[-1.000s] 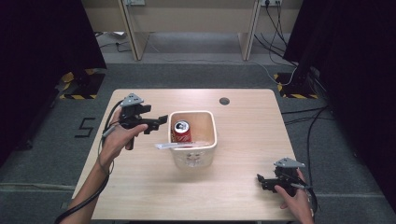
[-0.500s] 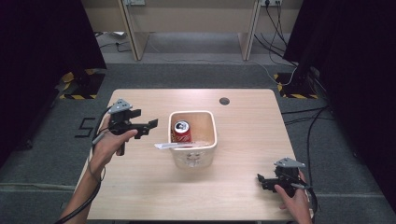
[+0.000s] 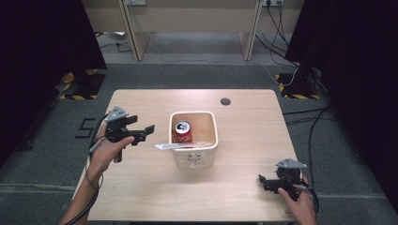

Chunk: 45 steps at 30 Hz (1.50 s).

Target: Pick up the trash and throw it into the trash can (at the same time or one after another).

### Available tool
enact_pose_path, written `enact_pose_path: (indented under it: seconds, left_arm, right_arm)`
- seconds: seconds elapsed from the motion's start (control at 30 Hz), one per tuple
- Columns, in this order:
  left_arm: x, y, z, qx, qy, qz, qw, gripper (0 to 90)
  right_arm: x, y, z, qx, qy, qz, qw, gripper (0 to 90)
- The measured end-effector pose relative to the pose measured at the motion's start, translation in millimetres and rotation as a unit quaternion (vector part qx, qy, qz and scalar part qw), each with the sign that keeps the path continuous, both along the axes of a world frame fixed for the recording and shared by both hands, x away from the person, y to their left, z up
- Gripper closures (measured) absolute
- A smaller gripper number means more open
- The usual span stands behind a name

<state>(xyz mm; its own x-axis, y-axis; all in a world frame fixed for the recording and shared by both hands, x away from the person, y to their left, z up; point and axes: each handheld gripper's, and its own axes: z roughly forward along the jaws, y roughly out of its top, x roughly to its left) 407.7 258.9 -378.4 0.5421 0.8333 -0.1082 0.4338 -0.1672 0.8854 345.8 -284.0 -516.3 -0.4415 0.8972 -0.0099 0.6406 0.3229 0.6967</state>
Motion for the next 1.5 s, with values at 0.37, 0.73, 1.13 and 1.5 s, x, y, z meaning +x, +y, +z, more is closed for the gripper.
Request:
enact_pose_path:
  seconds: [0.37, 0.73, 1.13, 1.5]
  left_arm:
    - [-8.9, 11.1, -23.9, -0.013, 0.005, 0.008, 0.9999, 15.6]
    - [-12.3, 20.5, -48.2, -0.019, 0.015, 0.022, 0.9995, 15.6]
    - [-15.0, 17.7, -71.2, -0.019, 0.032, 0.015, 0.9992, 15.6]
    - [-21.3, 14.6, -88.3, 0.000, 0.042, 0.011, 0.9990, 15.6]
  right_arm:
    - [-0.2, -0.1, 0.0, 0.000, 0.000, 0.000, 1.0000, 0.2]
    - [-0.8, -0.1, 0.0, 0.000, 0.000, -0.001, 1.0000, 0.2]
    - [-0.8, -0.1, 0.0, 0.000, 0.000, -0.001, 1.0000, 0.2]
    - [-0.8, -0.1, -0.1, 0.000, 0.000, -0.001, 1.0000, 0.2]
